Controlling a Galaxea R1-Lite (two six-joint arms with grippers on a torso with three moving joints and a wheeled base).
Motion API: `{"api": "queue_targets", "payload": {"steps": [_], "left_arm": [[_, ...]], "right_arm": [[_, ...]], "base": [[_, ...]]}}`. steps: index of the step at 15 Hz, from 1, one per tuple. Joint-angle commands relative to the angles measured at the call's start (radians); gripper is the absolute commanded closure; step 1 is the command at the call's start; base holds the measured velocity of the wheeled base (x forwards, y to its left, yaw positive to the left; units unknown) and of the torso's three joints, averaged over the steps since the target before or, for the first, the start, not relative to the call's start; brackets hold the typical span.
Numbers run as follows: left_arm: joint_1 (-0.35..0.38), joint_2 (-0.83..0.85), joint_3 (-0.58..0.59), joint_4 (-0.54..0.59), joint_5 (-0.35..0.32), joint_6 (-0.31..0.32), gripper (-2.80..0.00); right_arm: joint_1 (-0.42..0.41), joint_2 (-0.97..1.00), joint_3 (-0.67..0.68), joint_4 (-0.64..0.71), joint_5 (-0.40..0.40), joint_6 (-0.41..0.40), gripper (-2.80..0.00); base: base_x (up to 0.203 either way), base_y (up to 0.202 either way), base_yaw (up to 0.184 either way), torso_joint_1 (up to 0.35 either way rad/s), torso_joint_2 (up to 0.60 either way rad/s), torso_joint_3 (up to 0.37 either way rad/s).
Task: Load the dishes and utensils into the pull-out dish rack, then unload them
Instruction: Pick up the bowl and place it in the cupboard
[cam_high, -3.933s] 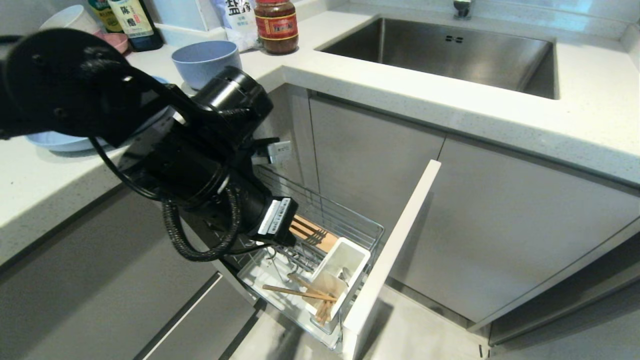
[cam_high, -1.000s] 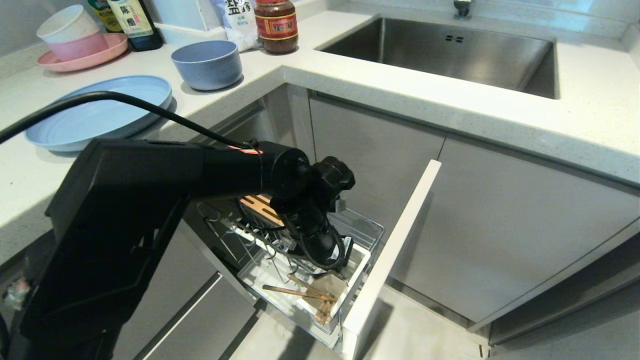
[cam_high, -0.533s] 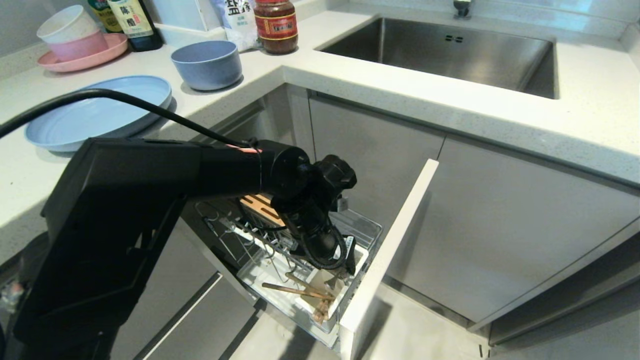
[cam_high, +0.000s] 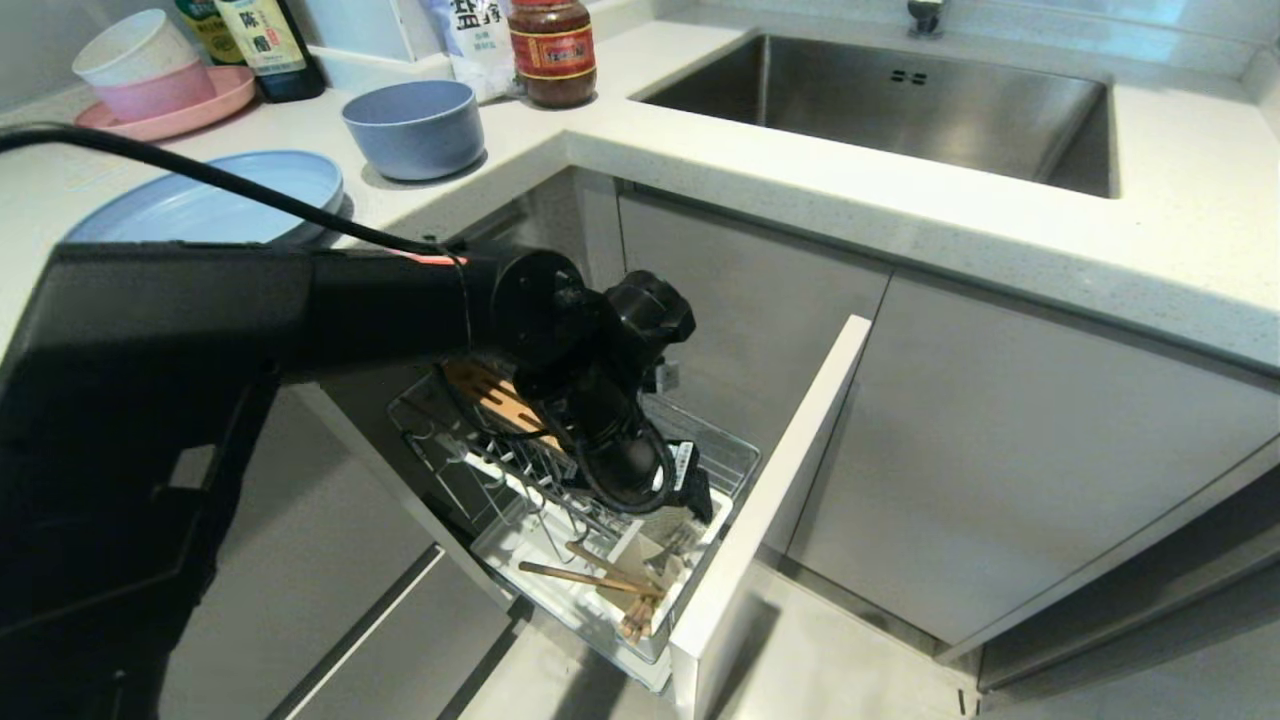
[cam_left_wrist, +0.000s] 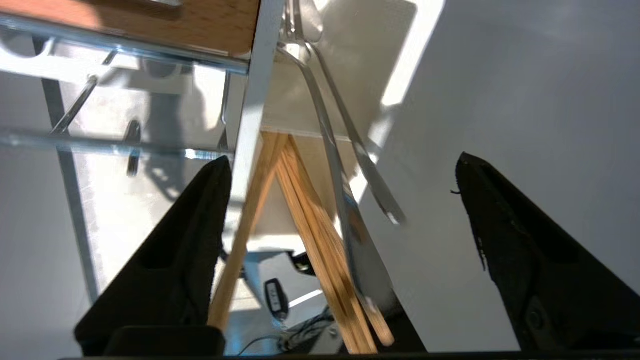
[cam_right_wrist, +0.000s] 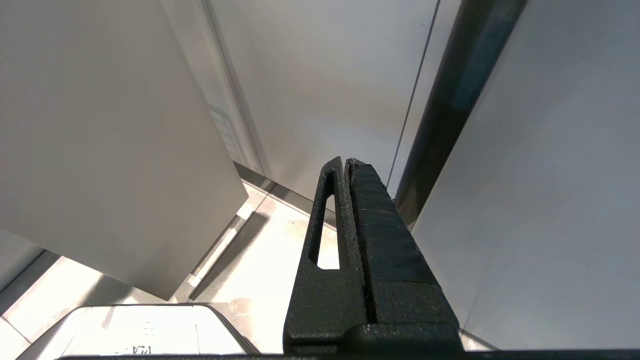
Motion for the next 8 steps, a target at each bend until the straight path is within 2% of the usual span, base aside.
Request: {"api": "queue_targets", "payload": {"steps": [1,2,3,8], "left_arm": [[-0.003,-0.084,0.001,0.022,-0.001,-0.014,-2.80],[-0.004,-0.117,0.002,0.033,-0.002,-0.017,-2.80],[-0.006,-0.146,0.007,0.043,-0.002,-0.018,0.00],[-0.006,-0.315,0.019,0.080,0.001,-0.038,0.00]], "right_arm": [[0.001,-0.004,0.002,0.000,0.000,0.000,0.00],[0.001,-0.004,0.002,0.000,0.000,0.000,0.00],[0.001,-0.004,0.002,0.000,0.000,0.000,0.00],[0.001,-0.004,0.002,0.000,0.000,0.001,0.00]], "base": [[0.000,0.000,0.000,0.000,0.00,0.000],[0.000,0.000,0.000,0.000,0.00,0.000],[0.000,0.000,0.000,0.000,0.00,0.000],[0.000,0.000,0.000,0.000,0.00,0.000]]}}
